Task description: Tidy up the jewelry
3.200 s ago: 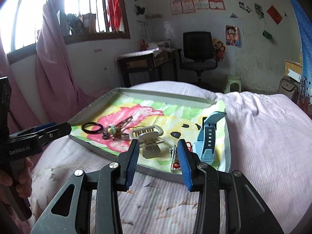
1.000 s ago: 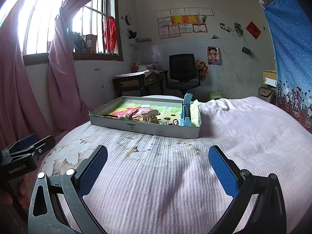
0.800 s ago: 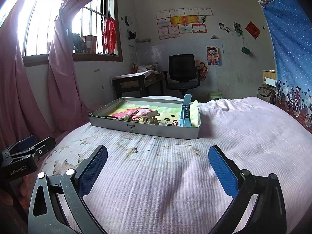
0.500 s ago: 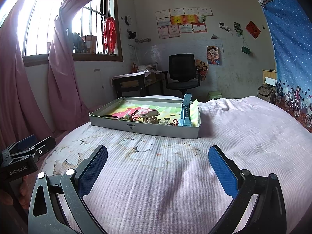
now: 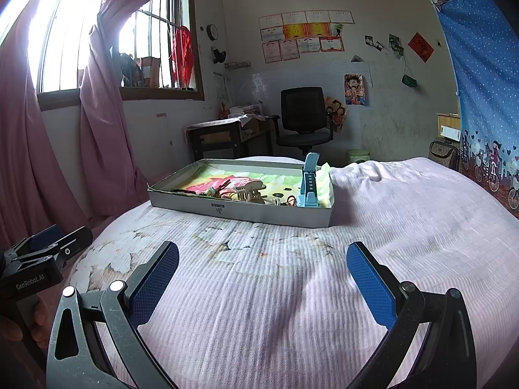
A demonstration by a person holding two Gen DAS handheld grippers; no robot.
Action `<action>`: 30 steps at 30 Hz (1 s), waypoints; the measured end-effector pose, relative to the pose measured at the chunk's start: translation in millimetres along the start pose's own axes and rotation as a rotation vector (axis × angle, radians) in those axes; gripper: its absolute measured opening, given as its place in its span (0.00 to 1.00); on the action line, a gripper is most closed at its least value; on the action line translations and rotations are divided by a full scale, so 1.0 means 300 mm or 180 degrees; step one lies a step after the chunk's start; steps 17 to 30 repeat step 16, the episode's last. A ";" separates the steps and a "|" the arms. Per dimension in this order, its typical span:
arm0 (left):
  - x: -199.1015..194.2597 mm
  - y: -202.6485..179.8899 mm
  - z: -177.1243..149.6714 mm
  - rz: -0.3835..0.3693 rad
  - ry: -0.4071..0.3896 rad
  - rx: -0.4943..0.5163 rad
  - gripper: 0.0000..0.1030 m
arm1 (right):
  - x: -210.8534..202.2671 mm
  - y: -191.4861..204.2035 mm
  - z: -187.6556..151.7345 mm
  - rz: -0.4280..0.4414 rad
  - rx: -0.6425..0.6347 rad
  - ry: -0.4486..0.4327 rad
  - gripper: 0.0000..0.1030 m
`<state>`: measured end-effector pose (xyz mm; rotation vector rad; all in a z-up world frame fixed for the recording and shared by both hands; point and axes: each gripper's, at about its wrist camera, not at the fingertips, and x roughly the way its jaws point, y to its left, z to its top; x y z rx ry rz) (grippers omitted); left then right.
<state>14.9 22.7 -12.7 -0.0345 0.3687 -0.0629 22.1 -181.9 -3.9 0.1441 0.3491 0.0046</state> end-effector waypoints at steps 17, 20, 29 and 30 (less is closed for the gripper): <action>-0.001 0.000 -0.001 0.0003 0.0005 -0.0009 1.00 | 0.006 -0.003 -0.004 0.0002 0.0009 0.0017 0.99; -0.001 0.000 -0.001 0.0003 0.0005 -0.0009 1.00 | 0.006 -0.003 -0.004 0.0002 0.0009 0.0017 0.99; -0.001 0.000 -0.001 0.0003 0.0005 -0.0009 1.00 | 0.006 -0.003 -0.004 0.0002 0.0009 0.0017 0.99; -0.001 0.000 -0.001 0.0003 0.0005 -0.0009 1.00 | 0.006 -0.003 -0.004 0.0002 0.0009 0.0017 0.99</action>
